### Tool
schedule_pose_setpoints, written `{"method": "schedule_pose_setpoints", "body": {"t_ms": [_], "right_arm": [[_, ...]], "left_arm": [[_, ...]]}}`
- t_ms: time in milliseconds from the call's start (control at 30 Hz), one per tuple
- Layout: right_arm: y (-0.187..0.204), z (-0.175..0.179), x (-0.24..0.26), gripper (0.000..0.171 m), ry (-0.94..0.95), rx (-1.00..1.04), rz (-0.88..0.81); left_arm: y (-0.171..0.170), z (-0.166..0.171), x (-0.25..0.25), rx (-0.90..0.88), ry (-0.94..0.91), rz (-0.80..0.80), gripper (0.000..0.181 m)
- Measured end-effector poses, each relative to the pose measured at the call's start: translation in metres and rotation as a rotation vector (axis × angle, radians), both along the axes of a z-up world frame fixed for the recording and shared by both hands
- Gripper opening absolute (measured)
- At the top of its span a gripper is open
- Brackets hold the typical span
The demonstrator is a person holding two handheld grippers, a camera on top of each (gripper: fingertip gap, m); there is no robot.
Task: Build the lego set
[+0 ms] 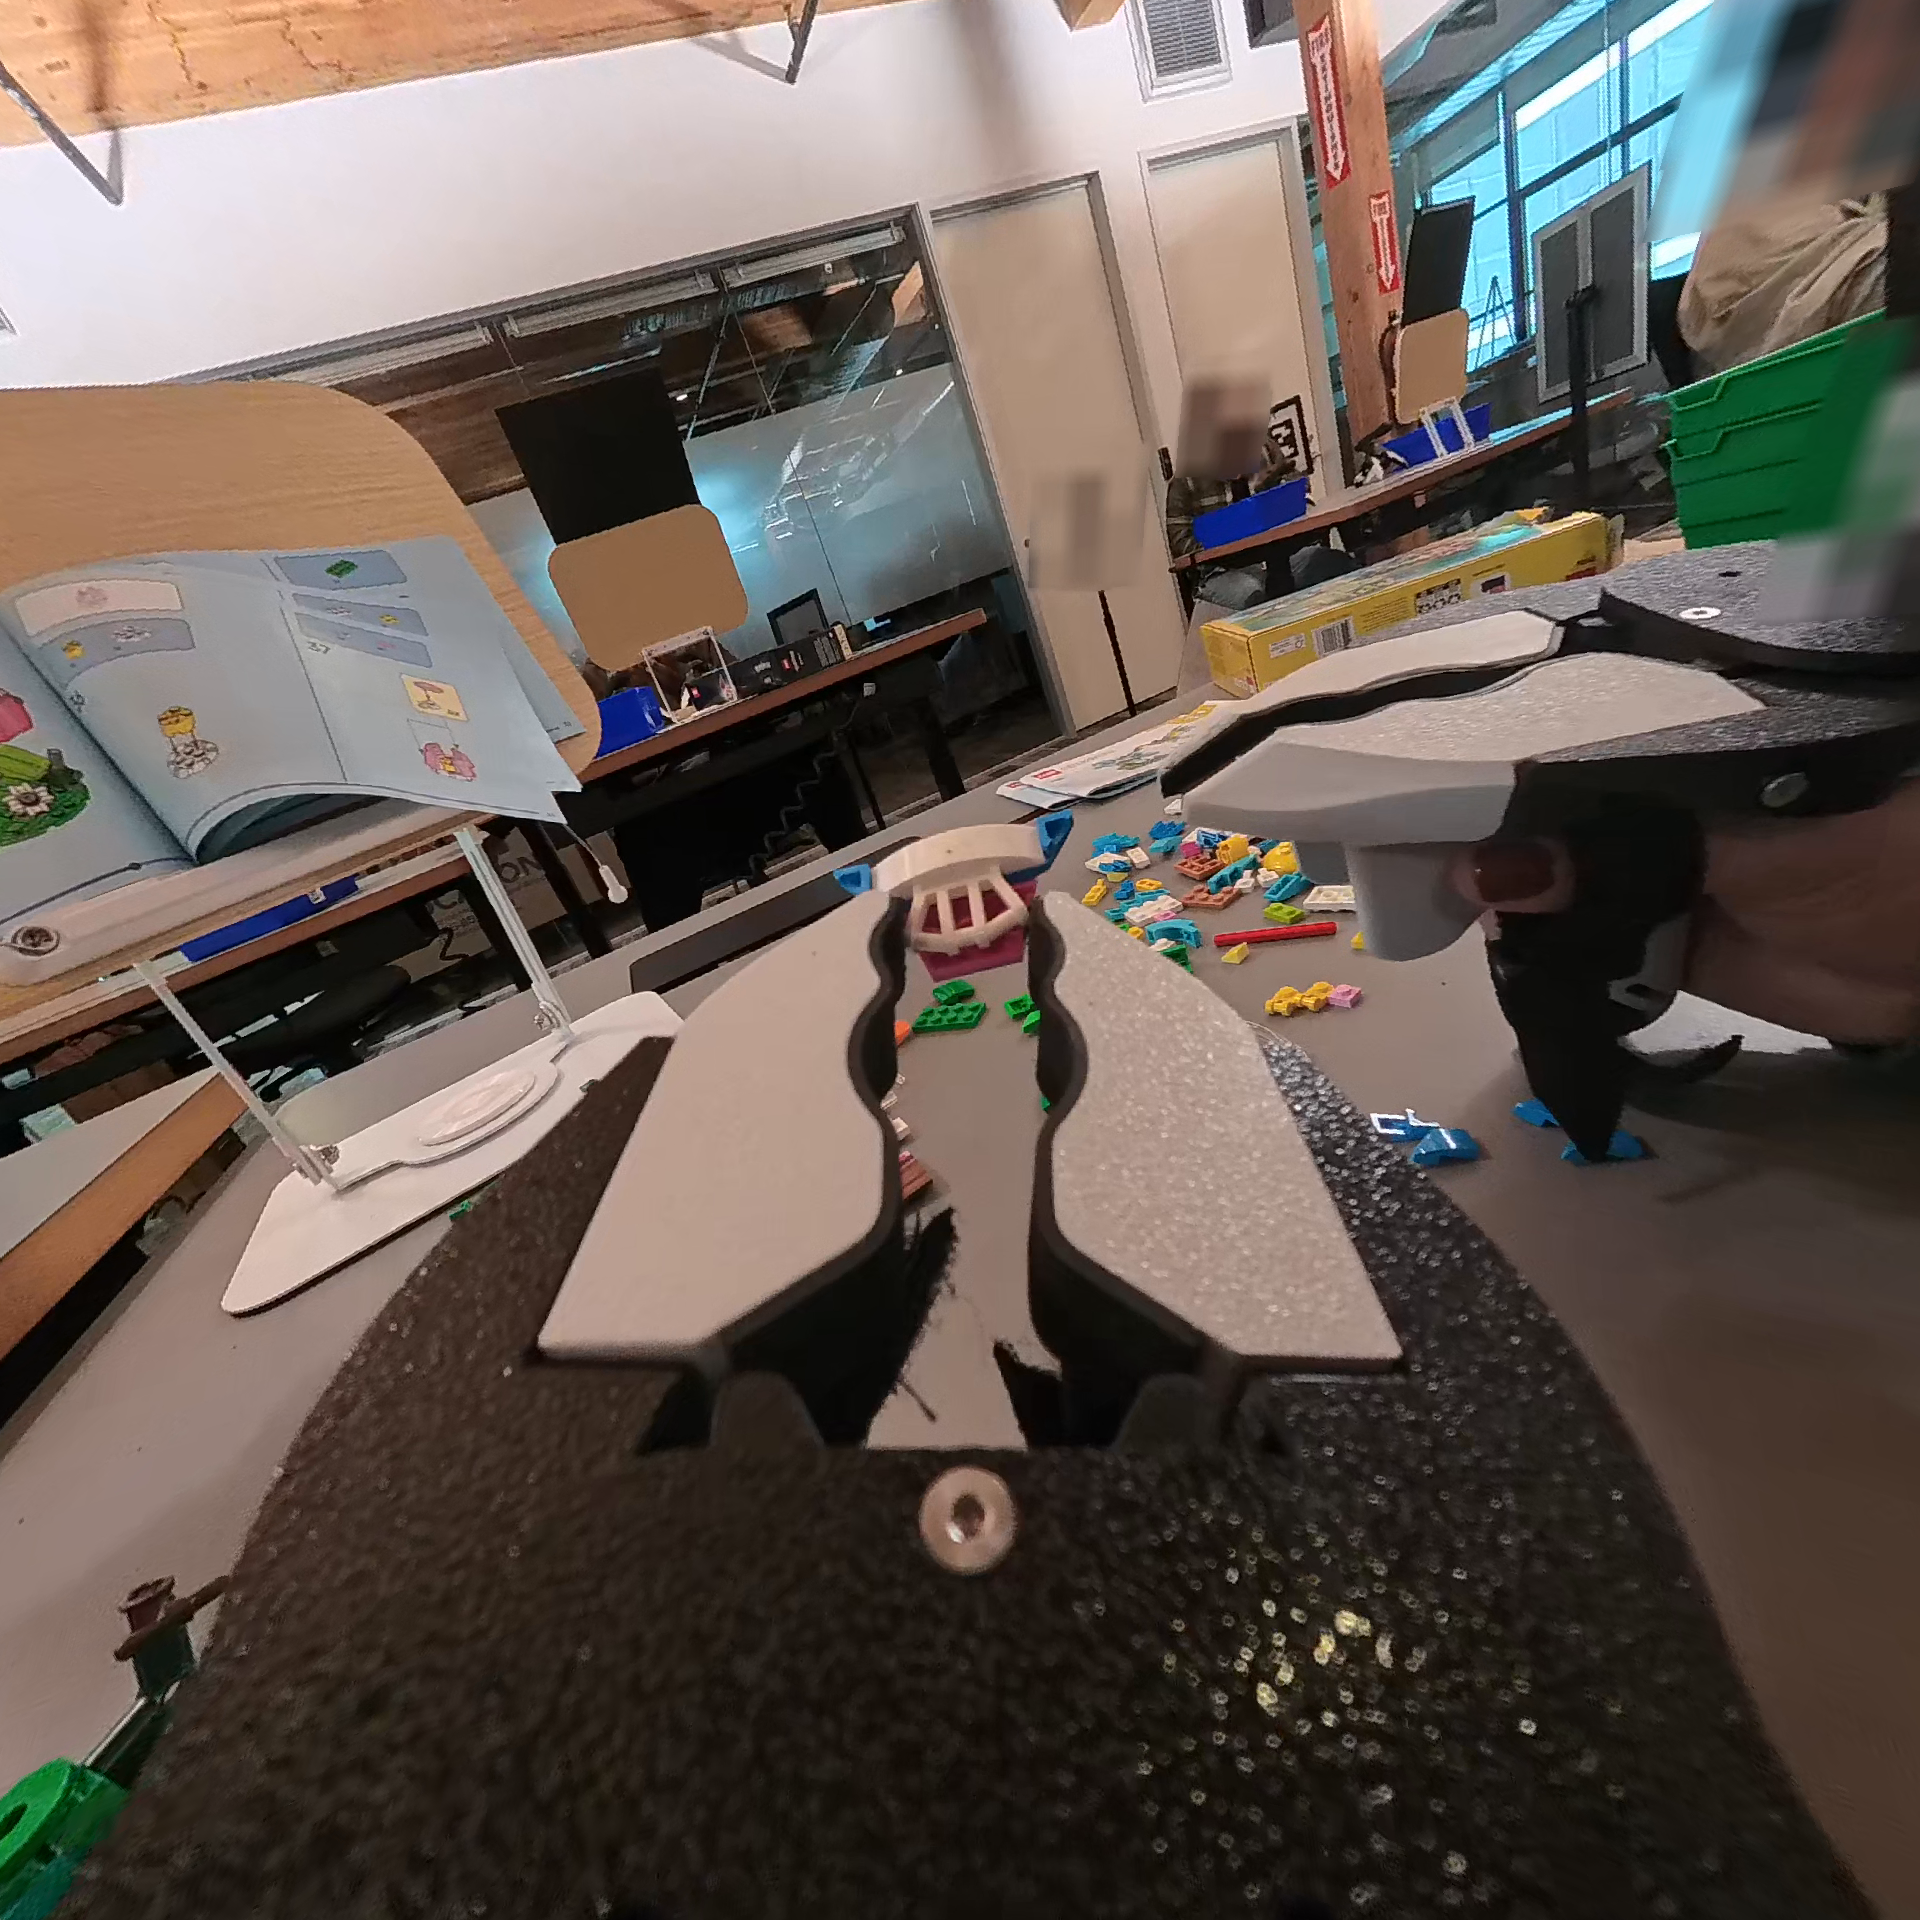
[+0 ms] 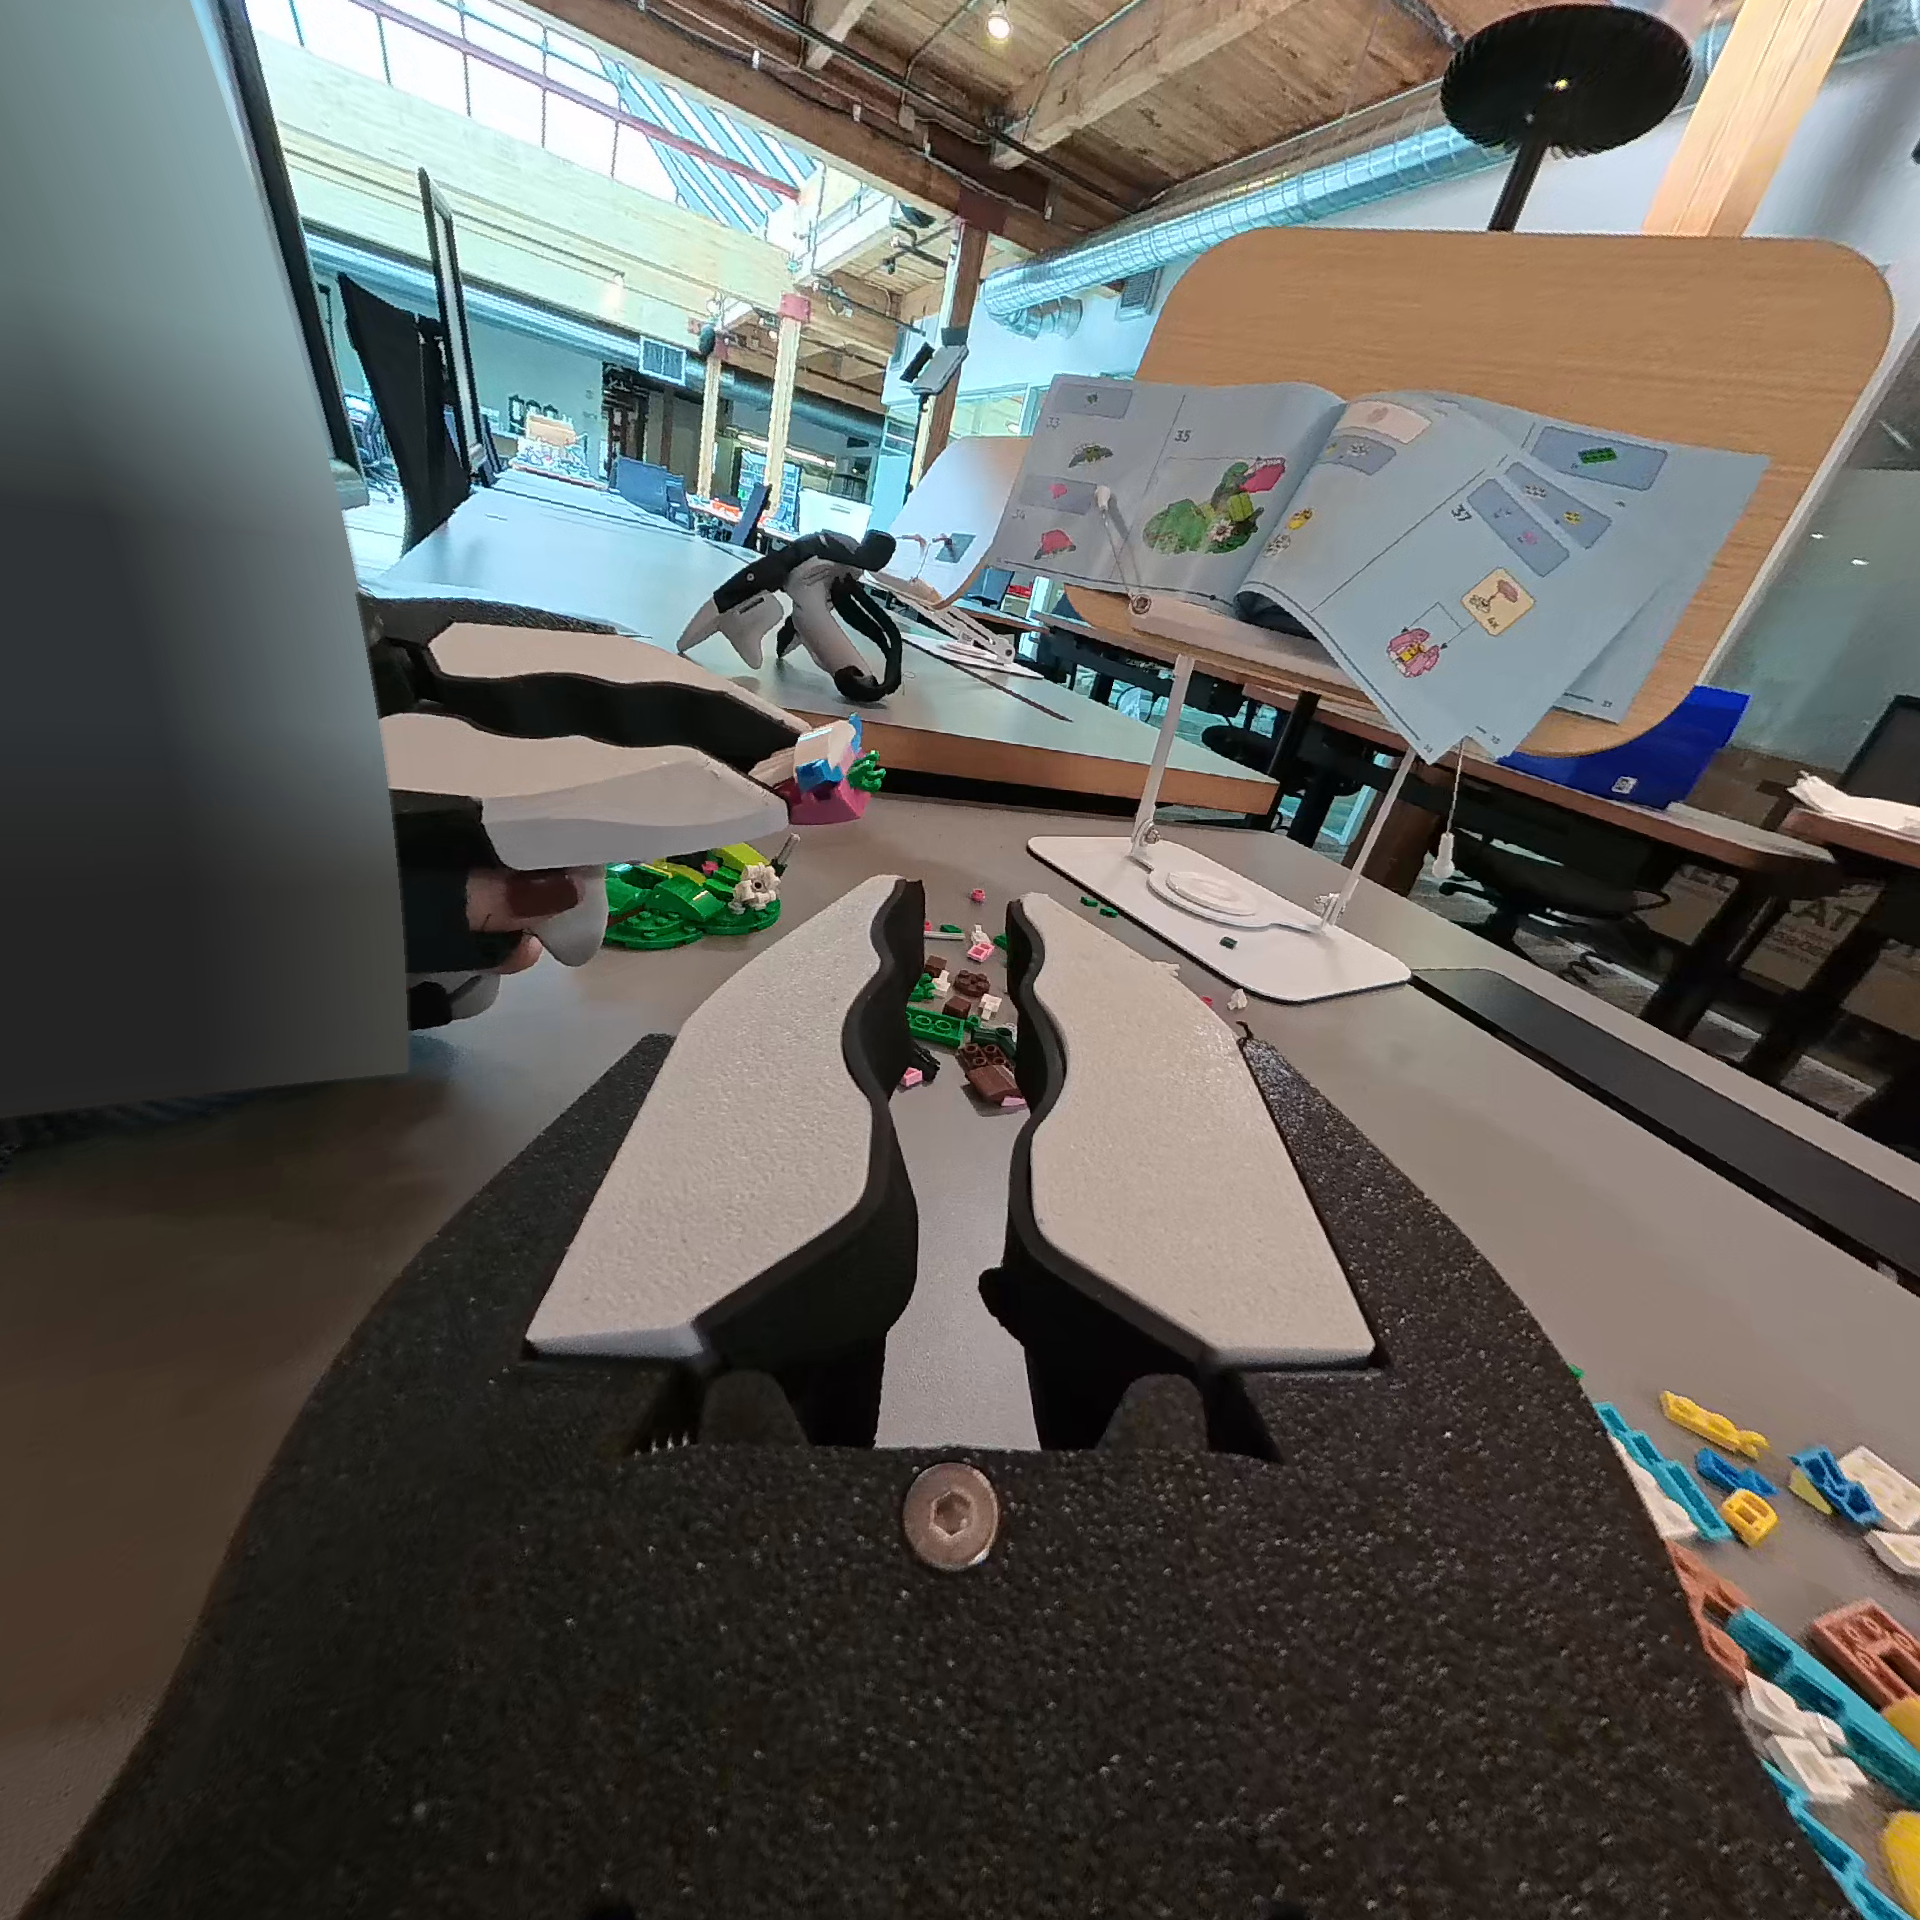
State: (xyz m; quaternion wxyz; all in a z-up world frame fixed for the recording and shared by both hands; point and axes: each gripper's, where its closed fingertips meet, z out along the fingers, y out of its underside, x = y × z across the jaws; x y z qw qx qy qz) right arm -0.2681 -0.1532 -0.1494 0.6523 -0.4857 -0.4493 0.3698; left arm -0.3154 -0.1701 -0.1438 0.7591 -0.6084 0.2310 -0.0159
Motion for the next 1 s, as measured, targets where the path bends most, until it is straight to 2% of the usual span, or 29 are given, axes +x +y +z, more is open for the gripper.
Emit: {"method": "schedule_pose_setpoints", "body": {"t_ms": [633,767,833,1000], "right_arm": [[-0.002,-0.001,-0.001,0.014,-0.015,0.016,0.011],[-0.021,-0.001,-0.008,0.022,-0.061,-0.032,0.179],[-0.022,0.001,-0.008,0.026,-0.069,-0.069,0.202],[-0.007,-0.005,-0.004,0.025,-0.156,-0.034,0.109]], "left_arm": [[0.001,-0.001,-0.001,-0.013,-0.003,0.001,0.022],[0.002,-0.002,-0.002,-0.015,0.006,0.001,0.022],[0.008,-0.013,-0.005,-0.107,0.038,0.025,0.022],[0.018,-0.061,-0.007,-0.498,0.082,0.060,0.022]]}}
